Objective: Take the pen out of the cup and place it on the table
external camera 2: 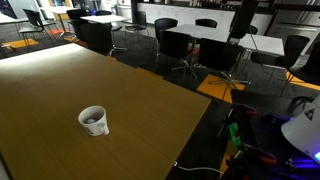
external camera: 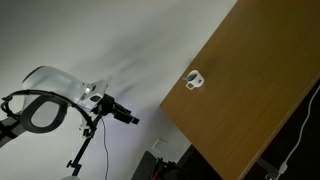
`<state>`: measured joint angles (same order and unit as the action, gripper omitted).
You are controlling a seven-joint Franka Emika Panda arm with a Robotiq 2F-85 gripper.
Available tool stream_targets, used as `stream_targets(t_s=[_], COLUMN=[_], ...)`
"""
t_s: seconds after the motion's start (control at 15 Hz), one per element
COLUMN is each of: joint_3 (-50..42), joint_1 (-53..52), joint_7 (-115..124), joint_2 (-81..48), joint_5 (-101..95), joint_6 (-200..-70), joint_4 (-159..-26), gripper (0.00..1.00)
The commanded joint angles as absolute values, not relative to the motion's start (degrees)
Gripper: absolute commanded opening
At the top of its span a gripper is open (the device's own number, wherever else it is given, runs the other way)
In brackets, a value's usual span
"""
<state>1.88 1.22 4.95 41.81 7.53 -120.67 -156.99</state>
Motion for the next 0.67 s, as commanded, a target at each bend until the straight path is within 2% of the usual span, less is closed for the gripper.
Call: stream_targets(t_s=[0.0, 0.6], joint_3=[1.50, 4.11], joint_1=[0.60, -0.75], joint_7=[4.90, 3.62], joint_2=[41.25, 34.75], joint_5=[7.39, 5.39], joint_6=[-120.63, -124.94], joint_4=[-156.52, -152.15], gripper=[1.00, 1.00])
